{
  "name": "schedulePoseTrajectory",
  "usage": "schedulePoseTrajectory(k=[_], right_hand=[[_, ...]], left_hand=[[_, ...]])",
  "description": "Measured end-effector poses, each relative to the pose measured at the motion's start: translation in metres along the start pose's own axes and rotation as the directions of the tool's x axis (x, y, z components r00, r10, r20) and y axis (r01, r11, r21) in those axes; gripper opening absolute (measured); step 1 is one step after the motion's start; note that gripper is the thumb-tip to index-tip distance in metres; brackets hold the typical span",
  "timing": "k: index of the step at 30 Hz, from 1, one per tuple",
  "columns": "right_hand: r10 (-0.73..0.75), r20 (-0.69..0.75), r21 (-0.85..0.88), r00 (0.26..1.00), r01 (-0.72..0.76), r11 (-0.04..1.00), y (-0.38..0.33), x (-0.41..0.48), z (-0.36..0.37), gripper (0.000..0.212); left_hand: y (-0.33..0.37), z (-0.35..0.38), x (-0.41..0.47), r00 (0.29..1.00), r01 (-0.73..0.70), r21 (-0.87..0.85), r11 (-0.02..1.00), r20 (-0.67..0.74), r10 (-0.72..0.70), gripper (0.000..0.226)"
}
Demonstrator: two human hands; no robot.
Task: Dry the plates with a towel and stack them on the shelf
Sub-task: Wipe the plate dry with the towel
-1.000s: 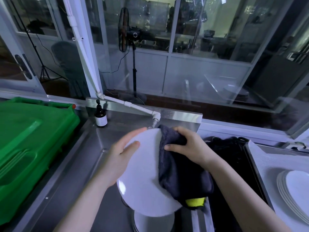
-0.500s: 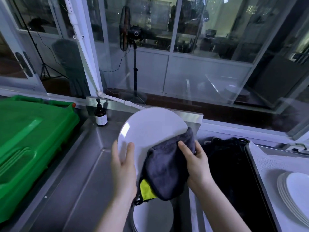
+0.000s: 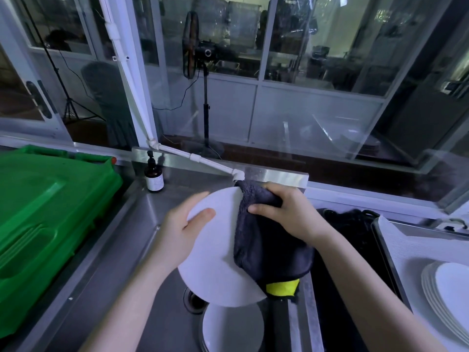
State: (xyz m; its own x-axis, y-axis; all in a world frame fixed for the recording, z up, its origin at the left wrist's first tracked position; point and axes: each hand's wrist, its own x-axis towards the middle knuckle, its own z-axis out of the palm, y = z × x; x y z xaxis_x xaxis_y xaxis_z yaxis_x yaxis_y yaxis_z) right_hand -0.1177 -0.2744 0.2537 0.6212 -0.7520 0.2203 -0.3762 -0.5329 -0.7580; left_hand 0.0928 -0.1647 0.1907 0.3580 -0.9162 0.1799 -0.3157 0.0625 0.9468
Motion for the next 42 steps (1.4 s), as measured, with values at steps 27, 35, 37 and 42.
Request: schedulePoseTrajectory(k=[27,35,37,42], right_hand=[[0.51,-0.273,0.807,0.816,-0.095,0.583,0.014,-0.039,0.038,0.011],[0.391,-0.238,0.622,0.889,-0.169,0.764,0.018,-0.036,0.027,0.008],[0.177,-0.21,0.32,0.962,-0.103,0.942,0.013,-0.024,0.009,0.012],[0.015,-0.009,-0.072,1.0,-0.016,0.997,-0.003,-0.002,0.001,0.024]], left_hand=[[0.007,0.039,-0.028,0.888,0.079,-0.397,0.914,-0.388,-0.246,0.032],[0.006,0.012,-0.015,0.96,0.092,-0.208,0.974,-0.242,-0.142,0.038],[0.007,0.003,-0.008,0.993,0.049,-0.06,0.997,-0.106,-0.055,0.031],[0.017,0.007,-0.003,0.997,-0.07,0.059,0.996,0.025,0.069,0.033]])
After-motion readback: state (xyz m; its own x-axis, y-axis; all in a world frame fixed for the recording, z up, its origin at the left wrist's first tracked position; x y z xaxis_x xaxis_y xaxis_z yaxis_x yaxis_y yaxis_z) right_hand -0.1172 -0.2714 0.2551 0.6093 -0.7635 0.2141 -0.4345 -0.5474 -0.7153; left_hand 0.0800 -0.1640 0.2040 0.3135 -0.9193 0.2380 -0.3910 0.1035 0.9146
